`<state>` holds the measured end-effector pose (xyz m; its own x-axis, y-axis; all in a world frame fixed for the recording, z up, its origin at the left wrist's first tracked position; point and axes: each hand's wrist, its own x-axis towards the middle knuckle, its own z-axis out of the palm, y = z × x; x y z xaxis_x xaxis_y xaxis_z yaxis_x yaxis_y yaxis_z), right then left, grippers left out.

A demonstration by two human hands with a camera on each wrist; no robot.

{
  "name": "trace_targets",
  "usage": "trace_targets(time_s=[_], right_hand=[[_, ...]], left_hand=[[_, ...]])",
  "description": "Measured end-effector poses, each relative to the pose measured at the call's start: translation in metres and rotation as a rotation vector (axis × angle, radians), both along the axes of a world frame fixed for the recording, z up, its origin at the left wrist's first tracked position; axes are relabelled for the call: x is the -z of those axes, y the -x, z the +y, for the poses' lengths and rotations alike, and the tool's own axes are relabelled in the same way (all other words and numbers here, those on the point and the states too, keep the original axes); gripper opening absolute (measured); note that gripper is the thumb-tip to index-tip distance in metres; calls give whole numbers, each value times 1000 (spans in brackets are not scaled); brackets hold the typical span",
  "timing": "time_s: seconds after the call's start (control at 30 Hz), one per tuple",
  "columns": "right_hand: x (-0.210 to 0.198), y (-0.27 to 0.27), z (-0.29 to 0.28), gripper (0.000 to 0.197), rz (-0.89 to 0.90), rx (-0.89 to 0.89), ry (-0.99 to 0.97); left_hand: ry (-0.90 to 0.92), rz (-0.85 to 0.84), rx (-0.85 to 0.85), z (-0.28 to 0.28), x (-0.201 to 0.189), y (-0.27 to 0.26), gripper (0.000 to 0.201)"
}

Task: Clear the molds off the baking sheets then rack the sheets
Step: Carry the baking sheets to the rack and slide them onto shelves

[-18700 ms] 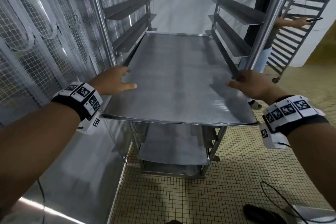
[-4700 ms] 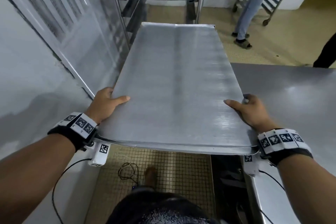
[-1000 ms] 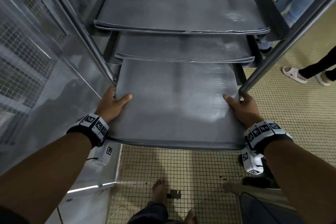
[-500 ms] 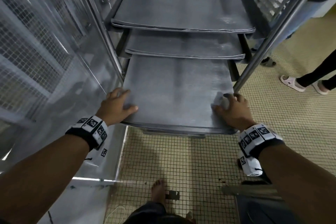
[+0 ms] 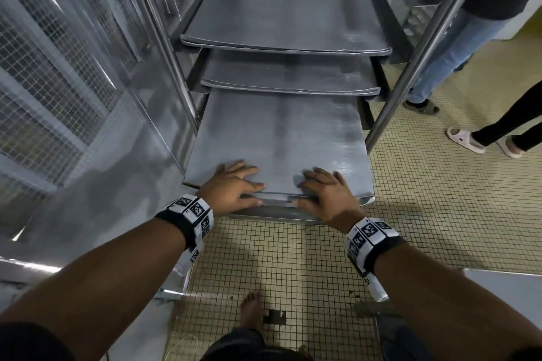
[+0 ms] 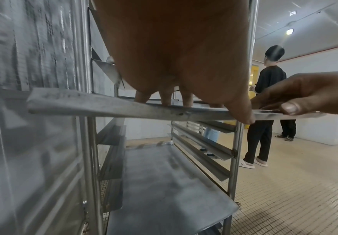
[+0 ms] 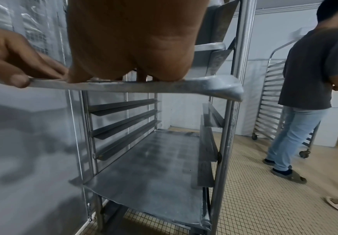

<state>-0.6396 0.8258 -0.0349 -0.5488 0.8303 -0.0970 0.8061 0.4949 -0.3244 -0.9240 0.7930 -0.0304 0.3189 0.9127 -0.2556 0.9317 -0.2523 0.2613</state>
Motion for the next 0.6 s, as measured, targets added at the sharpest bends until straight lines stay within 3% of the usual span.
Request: trace_targets(time_s=[0.2, 0.37, 0.6], right_hand=[[12, 2, 9, 50, 11, 118, -133], [12, 7, 21, 48, -24, 272, -111], [10, 20, 66, 48, -43, 333, -80]], left_hand=[[-98, 33, -134, 9, 6, -14, 48], [-131, 86, -294, 24, 12, -24, 49], [-109, 104, -274, 74, 10, -18, 48]])
